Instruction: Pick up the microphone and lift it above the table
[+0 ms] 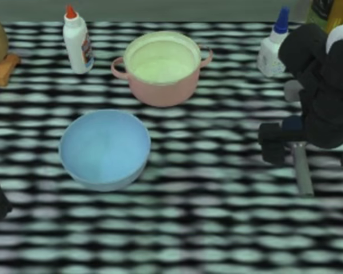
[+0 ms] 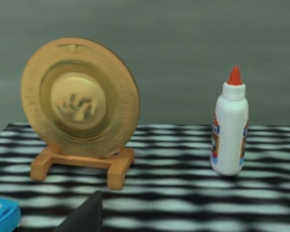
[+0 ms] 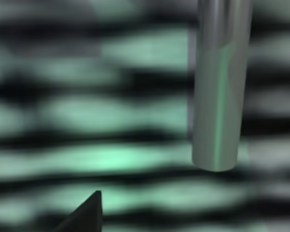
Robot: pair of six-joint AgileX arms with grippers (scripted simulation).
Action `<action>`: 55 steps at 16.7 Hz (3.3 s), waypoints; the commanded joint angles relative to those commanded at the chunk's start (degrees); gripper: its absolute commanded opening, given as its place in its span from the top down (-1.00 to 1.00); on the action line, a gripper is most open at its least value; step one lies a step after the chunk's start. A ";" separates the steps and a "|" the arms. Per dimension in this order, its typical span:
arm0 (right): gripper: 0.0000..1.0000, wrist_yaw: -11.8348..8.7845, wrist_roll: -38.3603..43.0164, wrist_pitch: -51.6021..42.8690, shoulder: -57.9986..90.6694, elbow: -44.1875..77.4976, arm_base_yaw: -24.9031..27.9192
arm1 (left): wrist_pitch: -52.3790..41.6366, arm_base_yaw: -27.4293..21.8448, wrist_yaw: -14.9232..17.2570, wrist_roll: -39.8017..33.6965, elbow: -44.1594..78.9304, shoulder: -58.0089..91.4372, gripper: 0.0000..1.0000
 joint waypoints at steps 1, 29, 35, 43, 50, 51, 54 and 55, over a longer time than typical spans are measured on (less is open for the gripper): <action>-1.00 0.00 0.00 0.00 0.00 0.00 0.00 | 0.00 0.00 0.00 0.00 0.00 0.00 -1.00; 0.51 -0.04 -1.91 21.75 10.37 -11.13 -2.06 | 0.00 0.00 0.00 0.00 0.00 0.00 -1.00; 1.00 -0.04 -1.91 21.75 10.37 -11.13 -2.06 | 0.00 0.00 0.00 0.00 0.00 0.00 -1.00; 1.00 -3.34 -0.24 21.71 7.70 -9.80 -1.26 | 0.00 0.00 0.00 0.00 0.00 0.00 -1.00; 1.00 -9.26 -6.09 40.99 3.67 -13.77 -1.02 | 0.00 0.00 0.00 0.00 0.00 0.00 -1.00; 1.00 -10.56 -7.36 45.30 2.83 -14.88 -1.01 | 0.00 0.00 0.00 0.00 0.00 0.00 -1.00; 1.00 -14.78 -11.53 59.80 -0.09 -18.81 -1.03 | 0.00 0.00 0.00 0.00 0.00 0.00 -1.00; 1.00 -16.23 -12.99 64.93 -1.25 -20.25 -1.05 | 0.00 0.00 0.00 0.00 0.00 0.00 -1.00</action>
